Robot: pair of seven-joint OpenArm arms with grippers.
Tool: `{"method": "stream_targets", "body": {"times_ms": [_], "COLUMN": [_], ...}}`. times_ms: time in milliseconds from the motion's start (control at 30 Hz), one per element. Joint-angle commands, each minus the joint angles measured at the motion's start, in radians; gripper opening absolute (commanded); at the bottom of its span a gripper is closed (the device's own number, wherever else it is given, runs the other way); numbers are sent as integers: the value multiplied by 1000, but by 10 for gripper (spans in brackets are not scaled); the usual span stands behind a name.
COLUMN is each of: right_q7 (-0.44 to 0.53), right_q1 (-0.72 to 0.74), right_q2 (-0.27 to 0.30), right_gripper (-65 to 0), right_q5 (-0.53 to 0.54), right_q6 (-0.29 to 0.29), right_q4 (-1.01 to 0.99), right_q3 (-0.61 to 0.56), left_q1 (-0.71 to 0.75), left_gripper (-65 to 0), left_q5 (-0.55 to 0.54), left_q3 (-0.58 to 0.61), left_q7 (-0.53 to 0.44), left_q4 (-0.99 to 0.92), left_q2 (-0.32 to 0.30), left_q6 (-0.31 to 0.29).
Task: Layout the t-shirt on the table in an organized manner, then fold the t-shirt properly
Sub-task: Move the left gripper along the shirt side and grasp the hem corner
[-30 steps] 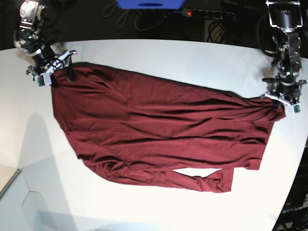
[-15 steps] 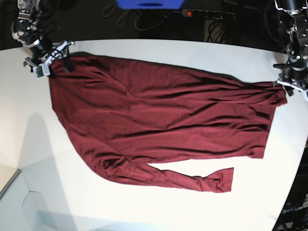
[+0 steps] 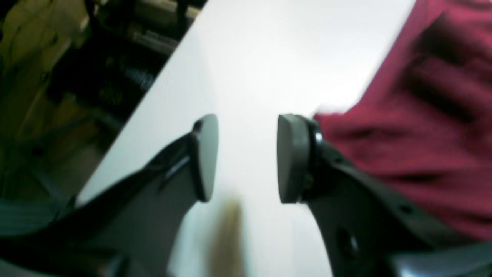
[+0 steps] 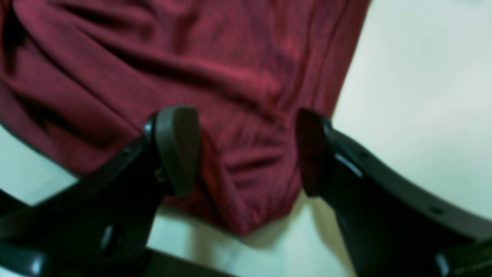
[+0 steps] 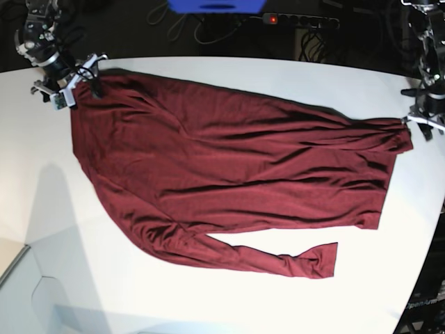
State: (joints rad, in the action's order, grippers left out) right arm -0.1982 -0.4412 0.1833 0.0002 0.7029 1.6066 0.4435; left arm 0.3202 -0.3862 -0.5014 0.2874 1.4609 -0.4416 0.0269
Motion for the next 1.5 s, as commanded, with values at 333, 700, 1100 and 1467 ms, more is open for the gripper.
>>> {"method": "stream_targets", "body": {"times_ms": [333,700,1100,1467], "right_q7": [22,16,16,16], "right_q1": [106,163,157,163], "right_q2": [-74,-78,-77,-77], "right_gripper": [-255,-254,-254,-254], "right_q5": [14,10,7,7], "right_q6": [-5,-5,-5,-5], "right_q4": [77,73,71,70], "right_q3": [202,211,217,217], "left_q1": [-178,-637,-898,-926], "left_gripper": [-407,-407,-333,-333], "left_q5": [3,6,13,11], "left_q3": [-69,229,347,419], "left_q7": [-27,-29,-182,-190], "left_q4": [110,-397,-876,-963], "left_q2": [37,39,109,119], "left_q6": [11,17,11,11]}}
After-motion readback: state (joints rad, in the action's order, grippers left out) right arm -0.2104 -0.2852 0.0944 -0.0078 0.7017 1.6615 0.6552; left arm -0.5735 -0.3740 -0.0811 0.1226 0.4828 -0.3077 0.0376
